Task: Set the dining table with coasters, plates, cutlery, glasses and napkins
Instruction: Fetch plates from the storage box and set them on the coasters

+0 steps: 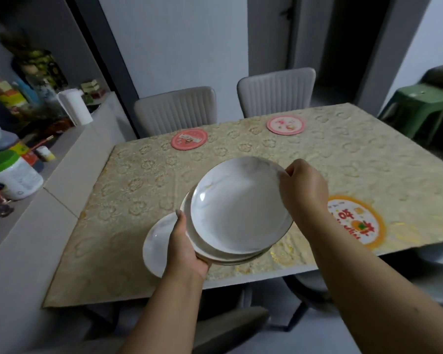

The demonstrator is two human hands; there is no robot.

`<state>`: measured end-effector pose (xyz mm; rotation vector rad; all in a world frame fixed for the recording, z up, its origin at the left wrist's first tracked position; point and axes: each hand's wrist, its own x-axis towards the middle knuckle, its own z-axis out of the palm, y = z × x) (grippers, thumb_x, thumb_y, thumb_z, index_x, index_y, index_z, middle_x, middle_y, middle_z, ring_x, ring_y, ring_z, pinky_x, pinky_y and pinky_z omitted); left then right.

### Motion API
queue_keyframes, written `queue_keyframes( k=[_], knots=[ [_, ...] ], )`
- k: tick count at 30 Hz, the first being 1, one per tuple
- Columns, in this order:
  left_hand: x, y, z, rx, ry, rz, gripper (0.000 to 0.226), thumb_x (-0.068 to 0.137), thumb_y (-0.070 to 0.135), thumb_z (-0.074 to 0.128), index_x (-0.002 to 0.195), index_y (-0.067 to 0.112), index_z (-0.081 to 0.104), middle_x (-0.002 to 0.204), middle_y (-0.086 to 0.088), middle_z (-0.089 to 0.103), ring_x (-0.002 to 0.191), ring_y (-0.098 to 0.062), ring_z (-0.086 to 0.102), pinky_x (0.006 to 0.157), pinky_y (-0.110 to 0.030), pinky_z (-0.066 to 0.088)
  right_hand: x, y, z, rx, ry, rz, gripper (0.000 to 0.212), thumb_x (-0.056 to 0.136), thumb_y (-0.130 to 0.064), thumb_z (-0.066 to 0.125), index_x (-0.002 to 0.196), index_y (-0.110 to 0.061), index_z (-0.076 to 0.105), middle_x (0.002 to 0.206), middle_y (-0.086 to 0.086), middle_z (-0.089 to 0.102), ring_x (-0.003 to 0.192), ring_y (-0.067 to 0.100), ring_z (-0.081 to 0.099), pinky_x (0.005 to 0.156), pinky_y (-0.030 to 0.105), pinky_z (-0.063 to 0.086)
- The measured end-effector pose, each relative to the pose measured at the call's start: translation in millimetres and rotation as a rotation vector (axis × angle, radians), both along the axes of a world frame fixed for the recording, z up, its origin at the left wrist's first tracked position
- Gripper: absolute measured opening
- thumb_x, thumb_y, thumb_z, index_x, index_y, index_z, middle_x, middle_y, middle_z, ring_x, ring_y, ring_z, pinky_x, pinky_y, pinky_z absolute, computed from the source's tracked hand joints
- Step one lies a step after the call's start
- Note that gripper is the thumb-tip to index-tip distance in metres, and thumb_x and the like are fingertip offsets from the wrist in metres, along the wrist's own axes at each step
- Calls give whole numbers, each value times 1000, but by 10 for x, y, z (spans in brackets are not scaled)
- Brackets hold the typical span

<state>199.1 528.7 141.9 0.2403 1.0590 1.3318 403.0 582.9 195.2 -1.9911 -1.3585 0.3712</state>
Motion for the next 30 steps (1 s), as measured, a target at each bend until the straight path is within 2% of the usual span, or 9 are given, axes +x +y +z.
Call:
queue_keyframes(
  k=[4, 8, 12, 15, 17, 23, 26, 30],
  knots=[
    [432, 122, 43, 0, 48, -10, 44, 96, 58, 39, 111, 27, 66, 109, -8, 72, 105, -32, 64, 93, -49, 50, 595, 40, -9, 36, 94, -120, 12, 89, -20, 53, 85, -11, 60, 78, 4, 57, 75, 25, 48, 64, 28, 32],
    [924, 247, 13, 20, 64, -20, 47, 97, 58, 36, 117, 26, 65, 111, -3, 72, 106, -27, 64, 95, -45, 49, 1325, 158, -102, 65, 200, -271, 9, 85, -15, 54, 84, -11, 61, 78, 5, 57, 75, 26, 49, 65, 28, 34],
    [1458, 297, -55, 52, 86, 83, 39, 101, 48, 35, 111, 26, 65, 99, 2, 75, 95, -19, 67, 75, -37, 52, 2102, 348, -229, 90, 269, -375, 11, 87, -19, 56, 83, -10, 61, 79, 7, 59, 75, 28, 52, 65, 29, 35],
    [1729, 324, -210, -1, 41, 242, 44, 99, 52, 37, 122, 25, 62, 113, -2, 70, 106, -26, 64, 85, -43, 52, 2604, 500, -421, 54, 268, -391, 10, 87, -18, 55, 84, -10, 60, 80, 8, 59, 75, 29, 53, 66, 29, 36],
    [1844, 319, -323, -17, 17, 347, 43, 96, 55, 40, 122, 29, 62, 115, 0, 70, 109, -27, 64, 93, -49, 50, 2853, 585, -600, -13, 277, -392, 10, 89, -18, 55, 84, -10, 58, 80, 8, 58, 74, 29, 51, 66, 29, 36],
    [2019, 286, -351, 1, -23, 514, 35, 95, 49, 46, 119, 33, 65, 111, 4, 72, 107, -26, 66, 84, -43, 55, 3059, 634, -1328, -296, 283, -312, 10, 91, -13, 50, 86, -6, 56, 83, 12, 58, 76, 32, 53, 67, 33, 41],
    [2085, 280, -334, -2, -15, 517, 36, 94, 52, 45, 118, 33, 65, 112, 2, 72, 107, -27, 65, 89, -48, 53, 3006, 622, -1583, -405, 276, -240, 10, 92, -13, 49, 89, -4, 54, 91, 16, 59, 78, 32, 52, 71, 36, 44],
    [2159, 264, -312, -20, -11, 494, 39, 94, 56, 43, 117, 34, 66, 111, 1, 72, 105, -28, 65, 87, -49, 53, 2973, 590, -1704, -469, 334, -226, 18, 94, -8, 44, 101, 2, 57, 104, 20, 60, 88, 33, 54, 73, 34, 40]
  ],
)
